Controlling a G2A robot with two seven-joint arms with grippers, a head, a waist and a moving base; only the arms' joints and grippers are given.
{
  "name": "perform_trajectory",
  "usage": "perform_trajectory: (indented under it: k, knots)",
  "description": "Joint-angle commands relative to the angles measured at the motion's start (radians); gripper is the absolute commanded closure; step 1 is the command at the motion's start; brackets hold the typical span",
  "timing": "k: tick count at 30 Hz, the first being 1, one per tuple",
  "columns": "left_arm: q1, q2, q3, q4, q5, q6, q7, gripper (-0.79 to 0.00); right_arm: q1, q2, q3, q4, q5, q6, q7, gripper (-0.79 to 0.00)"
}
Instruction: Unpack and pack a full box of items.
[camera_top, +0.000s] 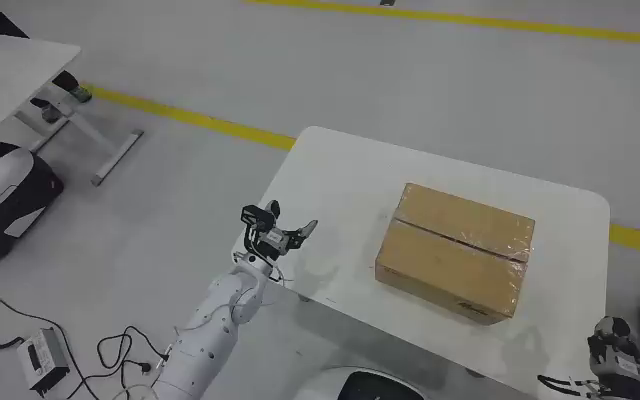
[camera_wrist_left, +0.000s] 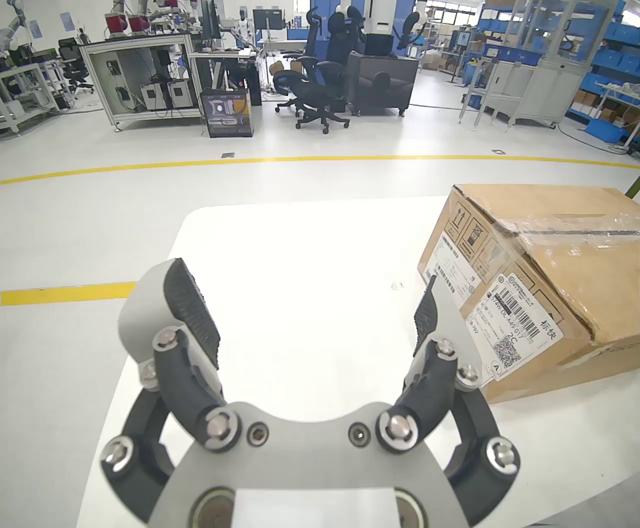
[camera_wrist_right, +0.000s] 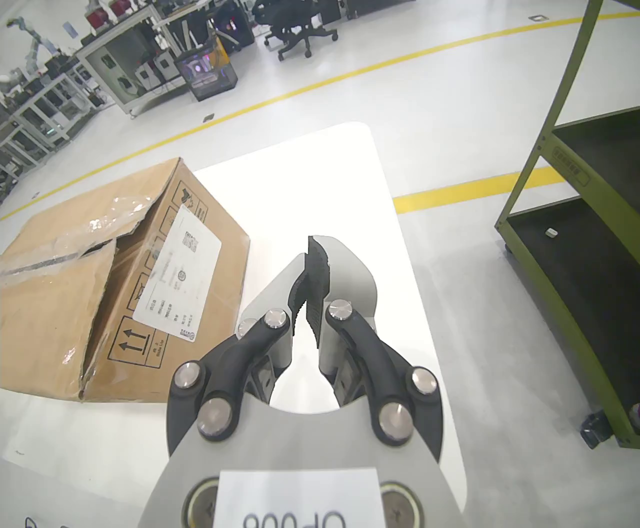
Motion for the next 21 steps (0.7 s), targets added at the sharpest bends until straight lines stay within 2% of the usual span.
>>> perform_trajectory:
  k: [1, 21]
  knots:
    - [0.000, 0.000, 0.000, 0.000, 0.000, 0.000, 0.000, -0.785, 0.013, -0.001, -0.029, 0.009, -0.016, -0.012, 0.003, 0.000]
    - [0.000, 0.000, 0.000, 0.000, 0.000, 0.000, 0.000, -0.785, 0.165, -0.020, -0.253, 0.142, -0.075, -0.065, 0.056, 0.000]
